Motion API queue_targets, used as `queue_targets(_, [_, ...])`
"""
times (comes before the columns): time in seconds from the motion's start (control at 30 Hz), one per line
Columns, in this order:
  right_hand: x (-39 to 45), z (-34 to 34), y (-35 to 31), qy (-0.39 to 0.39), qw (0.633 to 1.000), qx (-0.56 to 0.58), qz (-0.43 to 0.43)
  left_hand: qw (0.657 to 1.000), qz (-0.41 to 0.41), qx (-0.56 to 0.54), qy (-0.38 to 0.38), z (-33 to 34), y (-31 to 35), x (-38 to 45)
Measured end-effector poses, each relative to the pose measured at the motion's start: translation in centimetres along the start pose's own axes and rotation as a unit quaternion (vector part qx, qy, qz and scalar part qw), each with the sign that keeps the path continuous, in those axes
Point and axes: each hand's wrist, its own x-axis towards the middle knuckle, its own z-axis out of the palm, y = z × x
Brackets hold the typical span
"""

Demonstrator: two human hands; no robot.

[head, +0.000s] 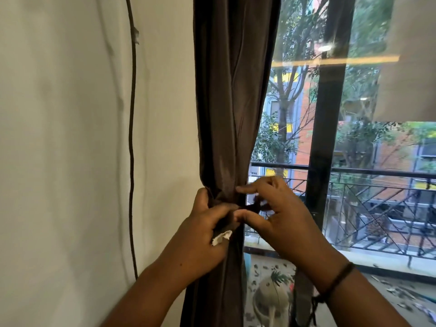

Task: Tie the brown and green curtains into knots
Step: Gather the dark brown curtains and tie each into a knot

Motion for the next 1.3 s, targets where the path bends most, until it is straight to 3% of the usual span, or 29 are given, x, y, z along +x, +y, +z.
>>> queue_targets(0.1, [-0.2, -0.5, 0.1, -0.097, 0.982, 0.131, 0.100, 1.000, -0.001, -0.015, -0.019, -0.2, -0.5, 0.4])
queue_targets(0.17, [-0.4, -1.1, 0.1, -0.155, 0.937, 0.250, 0.188, 0.999, 0.003, -0.010, -0.034, -0.4, -0.8, 0.5])
queue_targets(0.23, [-0.6, -1.9, 0.4, -0.188, 0.893, 0.335, 0.236, 0.997, 0.014, 0.075, -0.026, -0.5, -0.6, 0.6])
queue_targets(0.3, [-0.9, -2.3, 0.8, -0.205, 0.878, 0.354, 0.248, 0.966, 0.073, 0.243, 0.051, -0.4, -0.2, 0.8])
queue_targets(0.43, [-1.3, -1.7, 1.8, -0.216, 0.889, 0.325, 0.238, 0.876, 0.196, 0.397, 0.193, 0.6, 0.8, 0.5])
queue_targets(0.5, [-1.4, -1.4, 2.0, -0.220, 0.912, 0.279, 0.204, 0.856, 0.254, 0.416, 0.174, 0.8, 1.1, 0.0])
queue_targets(0.6, [-1.6, -1.4, 2.1, -0.195, 0.952, 0.204, 0.115, 0.839, 0.320, 0.435, 0.074, -0.2, 1.8, -0.1])
queue_targets(0.83, [-1.9, 0.3, 2.9, -0.079, 0.974, 0.202, -0.064, 0.845, 0.227, 0.478, -0.074, -2.2, 5.3, 0.7])
queue_targets(0.97, [-2.3, 2.0, 3.0, 0.022, 0.985, 0.053, -0.161, 0.870, 0.155, 0.456, -0.107, -1.7, 8.1, -0.2])
queue_targets(1.13, [-1.6, 2.4, 1.6, 0.124, 0.964, -0.060, -0.226, 0.867, 0.095, 0.486, -0.057, -1.9, 9.3, -1.0])
queue_targets(1.3, [-1.3, 3.1, 0.2, 0.144, 0.965, -0.077, -0.206, 0.848, 0.038, 0.528, 0.013, -2.0, 9.2, -1.8])
